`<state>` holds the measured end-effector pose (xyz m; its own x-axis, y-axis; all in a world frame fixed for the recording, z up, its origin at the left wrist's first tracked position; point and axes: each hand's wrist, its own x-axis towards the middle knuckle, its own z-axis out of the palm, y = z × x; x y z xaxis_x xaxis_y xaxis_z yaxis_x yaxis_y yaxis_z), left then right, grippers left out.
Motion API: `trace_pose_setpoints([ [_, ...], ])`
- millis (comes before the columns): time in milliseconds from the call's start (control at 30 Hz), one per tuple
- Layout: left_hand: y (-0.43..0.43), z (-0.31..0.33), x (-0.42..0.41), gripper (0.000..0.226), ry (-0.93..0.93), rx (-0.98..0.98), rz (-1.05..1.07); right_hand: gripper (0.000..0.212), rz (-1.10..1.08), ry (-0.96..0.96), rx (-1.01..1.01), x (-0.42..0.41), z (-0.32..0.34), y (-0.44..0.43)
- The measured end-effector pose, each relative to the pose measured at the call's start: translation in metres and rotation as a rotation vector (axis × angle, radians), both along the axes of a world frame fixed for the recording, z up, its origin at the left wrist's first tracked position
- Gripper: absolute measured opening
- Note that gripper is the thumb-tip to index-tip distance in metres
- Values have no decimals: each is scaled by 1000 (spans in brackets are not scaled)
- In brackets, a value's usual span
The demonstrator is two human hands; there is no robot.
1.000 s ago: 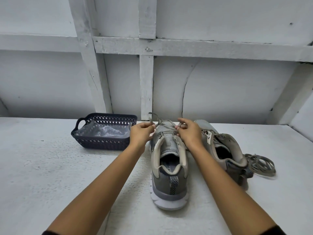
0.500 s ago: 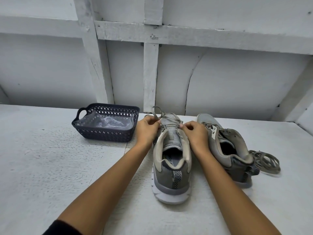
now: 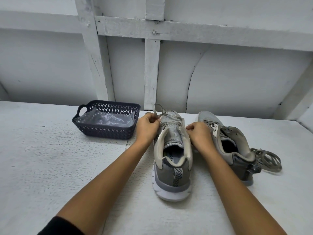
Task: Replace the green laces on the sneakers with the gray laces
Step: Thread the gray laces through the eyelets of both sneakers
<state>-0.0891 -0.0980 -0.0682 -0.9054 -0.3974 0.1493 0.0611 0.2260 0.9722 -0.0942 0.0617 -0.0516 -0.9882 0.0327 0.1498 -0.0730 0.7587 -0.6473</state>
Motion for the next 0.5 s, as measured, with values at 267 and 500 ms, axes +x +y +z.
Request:
trace_pose_setpoints([
  [267, 2, -2, -2, 4, 11, -6, 9, 16, -33, 1, -106, -3, 4, -2],
  [500, 4, -4, -3, 5, 10, 49, 17, 18, -95, 15, -337, -16, 4, -11],
])
